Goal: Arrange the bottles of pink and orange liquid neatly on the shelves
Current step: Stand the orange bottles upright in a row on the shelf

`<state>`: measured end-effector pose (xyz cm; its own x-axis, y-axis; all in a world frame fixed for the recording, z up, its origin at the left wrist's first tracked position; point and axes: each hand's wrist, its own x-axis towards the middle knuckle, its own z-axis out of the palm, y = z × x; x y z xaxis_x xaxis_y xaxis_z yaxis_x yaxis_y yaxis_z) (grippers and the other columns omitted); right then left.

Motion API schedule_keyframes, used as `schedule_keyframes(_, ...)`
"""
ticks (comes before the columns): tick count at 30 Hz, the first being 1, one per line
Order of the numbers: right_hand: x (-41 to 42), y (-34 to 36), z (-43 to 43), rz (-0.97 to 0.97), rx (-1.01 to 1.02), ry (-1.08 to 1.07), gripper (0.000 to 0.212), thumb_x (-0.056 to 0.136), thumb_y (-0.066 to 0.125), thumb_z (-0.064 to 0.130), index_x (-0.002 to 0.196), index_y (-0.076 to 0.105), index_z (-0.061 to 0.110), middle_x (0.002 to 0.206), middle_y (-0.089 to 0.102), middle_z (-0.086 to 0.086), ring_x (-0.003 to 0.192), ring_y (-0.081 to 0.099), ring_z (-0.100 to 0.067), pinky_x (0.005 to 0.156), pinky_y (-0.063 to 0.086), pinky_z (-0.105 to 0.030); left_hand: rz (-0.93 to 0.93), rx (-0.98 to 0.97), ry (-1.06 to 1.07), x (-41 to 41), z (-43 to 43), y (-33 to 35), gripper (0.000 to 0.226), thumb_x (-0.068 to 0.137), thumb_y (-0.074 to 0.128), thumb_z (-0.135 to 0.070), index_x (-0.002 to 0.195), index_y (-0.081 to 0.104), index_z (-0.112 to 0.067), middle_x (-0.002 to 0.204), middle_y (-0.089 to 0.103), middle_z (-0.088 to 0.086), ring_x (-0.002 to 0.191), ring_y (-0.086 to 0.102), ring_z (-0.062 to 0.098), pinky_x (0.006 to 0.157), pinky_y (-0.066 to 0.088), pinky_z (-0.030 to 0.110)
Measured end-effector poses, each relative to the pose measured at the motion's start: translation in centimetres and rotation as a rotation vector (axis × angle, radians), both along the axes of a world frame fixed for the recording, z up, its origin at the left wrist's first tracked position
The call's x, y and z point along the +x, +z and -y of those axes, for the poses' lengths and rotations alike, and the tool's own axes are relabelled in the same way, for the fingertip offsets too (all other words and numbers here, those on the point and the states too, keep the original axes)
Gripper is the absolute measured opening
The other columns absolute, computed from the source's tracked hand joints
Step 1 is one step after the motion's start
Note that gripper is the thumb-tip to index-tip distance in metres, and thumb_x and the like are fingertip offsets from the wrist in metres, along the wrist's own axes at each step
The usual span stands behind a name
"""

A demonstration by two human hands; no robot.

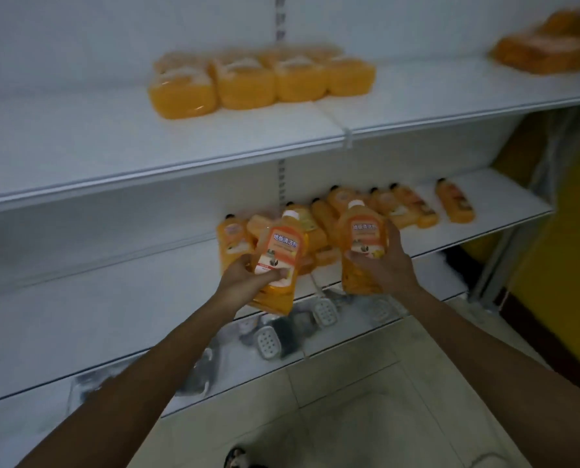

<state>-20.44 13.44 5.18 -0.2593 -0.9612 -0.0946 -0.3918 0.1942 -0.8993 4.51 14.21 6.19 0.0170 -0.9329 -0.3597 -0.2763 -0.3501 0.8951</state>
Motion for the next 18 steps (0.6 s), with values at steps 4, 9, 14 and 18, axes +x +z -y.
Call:
schedule_keyframes(4,-9.8,2.8,-2.5,0.0,-0.079,-0.111,0.099,0.073,0.078,0.036,0.149,0.015,0.03,0.13,0.05,-0.002,0.117,0.051,-0.025,0.093,0.044,-0.036,-0.097,-0.079,-0.106,-10.3,-0.9,2.2,0.041,0.071,0.079,-0.027,0.104,0.057,-0.021,0.104,0.067,-0.001,0.089,0.064,0.014,0.076,0.051,0.028)
schedule_keyframes(9,-19.4,6.9,-5.2,-0.076,-0.189,-0.192,0.092,0.075,0.078,0.032,0.145,0.018,0.032,0.114,0.046,0.007,0.102,0.051,-0.016,0.084,0.042,-0.031,-0.197,-0.154,-0.241,-21.0,-0.8,6.6,0.028,0.076,0.075,-0.022,0.095,0.055,-0.023,0.096,0.064,-0.002,0.084,0.062,0.011,0.071,0.051,0.023)
schedule_keyframes(14,-26.5,10.9,-4.1,-0.167,-0.267,-0.271,0.092,0.073,0.078,0.038,0.145,0.021,0.033,0.12,0.05,0.005,0.102,0.054,-0.017,0.082,0.047,-0.034,-0.218,-0.306,-0.321,-28.3,2.1,12.7,0.025,0.077,0.074,-0.029,0.094,0.056,-0.025,0.091,0.067,-0.005,0.082,0.065,0.01,0.068,0.053,0.024)
schedule_keyframes(18,-31.1,15.1,0.2,-0.254,-0.328,-0.253,0.091,0.072,0.079,0.039,0.144,0.024,0.032,0.118,0.052,0.005,0.098,0.056,-0.016,0.074,0.046,-0.027,-0.221,-0.442,-0.318,-32.7,6.8,17.7,0.032,0.076,0.075,-0.031,0.101,0.058,-0.02,0.095,0.067,-0.003,0.085,0.066,0.012,0.073,0.054,0.027)
